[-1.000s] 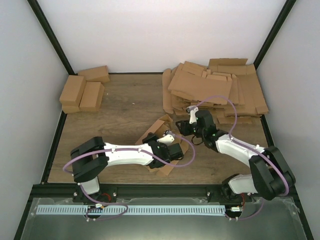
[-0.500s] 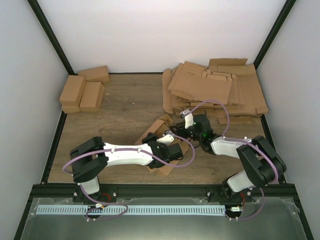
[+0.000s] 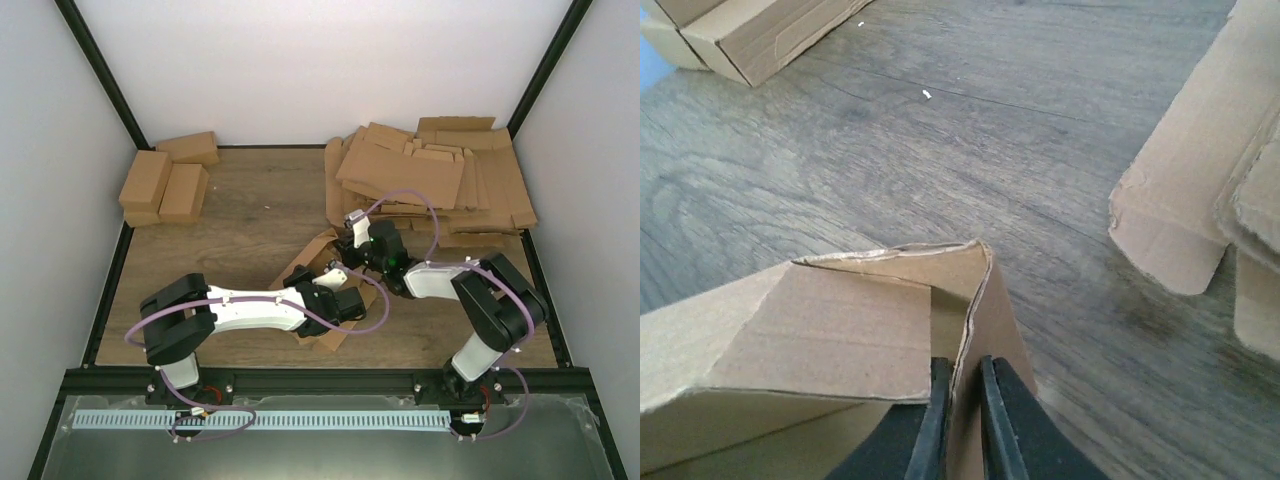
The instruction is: Fold the paper box
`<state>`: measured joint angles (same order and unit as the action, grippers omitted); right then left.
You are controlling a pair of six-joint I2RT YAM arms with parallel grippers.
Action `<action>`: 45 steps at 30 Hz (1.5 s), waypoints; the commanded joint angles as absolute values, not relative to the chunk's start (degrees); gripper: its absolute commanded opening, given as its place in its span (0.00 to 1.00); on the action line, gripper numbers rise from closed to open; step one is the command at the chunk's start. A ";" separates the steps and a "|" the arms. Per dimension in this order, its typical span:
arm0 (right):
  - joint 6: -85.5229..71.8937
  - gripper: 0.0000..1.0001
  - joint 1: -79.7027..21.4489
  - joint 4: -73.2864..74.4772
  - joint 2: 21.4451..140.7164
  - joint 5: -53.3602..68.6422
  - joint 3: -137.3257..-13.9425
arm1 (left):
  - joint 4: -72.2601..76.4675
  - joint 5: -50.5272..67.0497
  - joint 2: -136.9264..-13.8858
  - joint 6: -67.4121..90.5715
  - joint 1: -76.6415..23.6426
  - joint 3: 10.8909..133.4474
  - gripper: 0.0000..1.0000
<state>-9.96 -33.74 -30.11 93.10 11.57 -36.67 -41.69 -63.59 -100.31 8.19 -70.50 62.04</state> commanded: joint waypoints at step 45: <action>-33.56 0.07 -36.93 -2.69 88.09 16.31 -48.09 | -43.77 -63.95 -100.41 14.14 -70.49 62.70 0.04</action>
